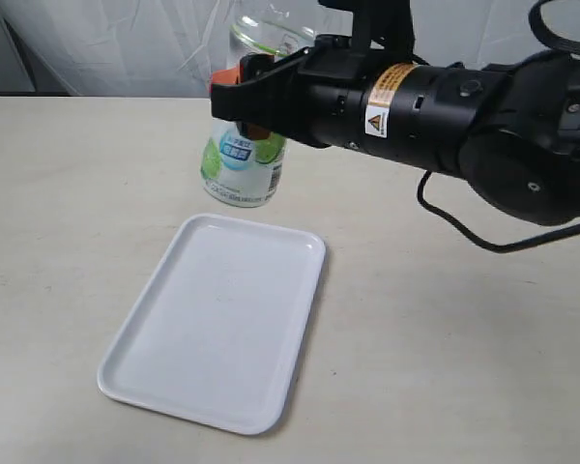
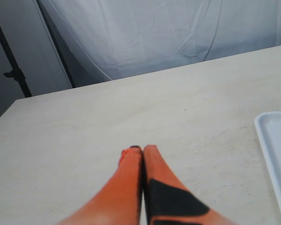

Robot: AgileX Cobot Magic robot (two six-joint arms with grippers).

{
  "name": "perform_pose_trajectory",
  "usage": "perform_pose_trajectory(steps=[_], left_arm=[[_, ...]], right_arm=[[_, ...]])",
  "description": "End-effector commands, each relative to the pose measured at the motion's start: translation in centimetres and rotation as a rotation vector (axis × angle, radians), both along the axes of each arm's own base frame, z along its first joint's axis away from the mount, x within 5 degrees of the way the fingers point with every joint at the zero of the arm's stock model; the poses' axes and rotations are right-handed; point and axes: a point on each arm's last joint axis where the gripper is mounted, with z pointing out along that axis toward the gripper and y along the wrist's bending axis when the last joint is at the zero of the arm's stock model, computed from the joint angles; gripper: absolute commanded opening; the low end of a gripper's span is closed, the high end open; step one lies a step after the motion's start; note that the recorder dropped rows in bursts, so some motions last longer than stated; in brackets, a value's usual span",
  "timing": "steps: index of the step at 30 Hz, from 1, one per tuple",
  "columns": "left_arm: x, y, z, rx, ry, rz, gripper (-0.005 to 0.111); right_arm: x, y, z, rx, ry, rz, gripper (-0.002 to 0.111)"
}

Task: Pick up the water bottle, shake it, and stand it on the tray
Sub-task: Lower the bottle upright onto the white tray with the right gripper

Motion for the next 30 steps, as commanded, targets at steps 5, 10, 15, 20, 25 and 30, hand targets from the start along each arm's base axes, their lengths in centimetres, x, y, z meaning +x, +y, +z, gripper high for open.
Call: perform_pose_trajectory(steps=[5, 10, 15, 20, 25, 30], left_arm=[[0.0, 0.0, 0.0, -0.008, -0.014, -0.001, 0.0], [0.0, 0.0, 0.0, -0.008, -0.014, -0.001, 0.0], [0.0, 0.0, 0.0, -0.006, -0.014, -0.001, 0.0], [0.0, 0.0, 0.0, -0.006, -0.014, -0.001, 0.0], [0.0, 0.0, 0.0, -0.006, -0.014, -0.001, 0.0], [0.0, 0.0, 0.0, -0.006, -0.014, -0.001, 0.0]], right_arm=[[-1.2, -1.7, -0.5, 0.156, -0.379, 0.0, -0.001], [-1.9, -1.1, -5.1, -0.041, -0.399, 0.069, -0.001], [-1.3, 0.1, -8.5, -0.057, -0.395, 0.1, -0.001], [-0.9, 0.8, -10.6, -0.035, -0.405, 0.11, -0.001], [0.2, 2.2, -12.3, -0.041, -0.392, 0.108, -0.001], [1.6, 4.7, -14.0, -0.119, -0.377, 0.185, -0.001]])
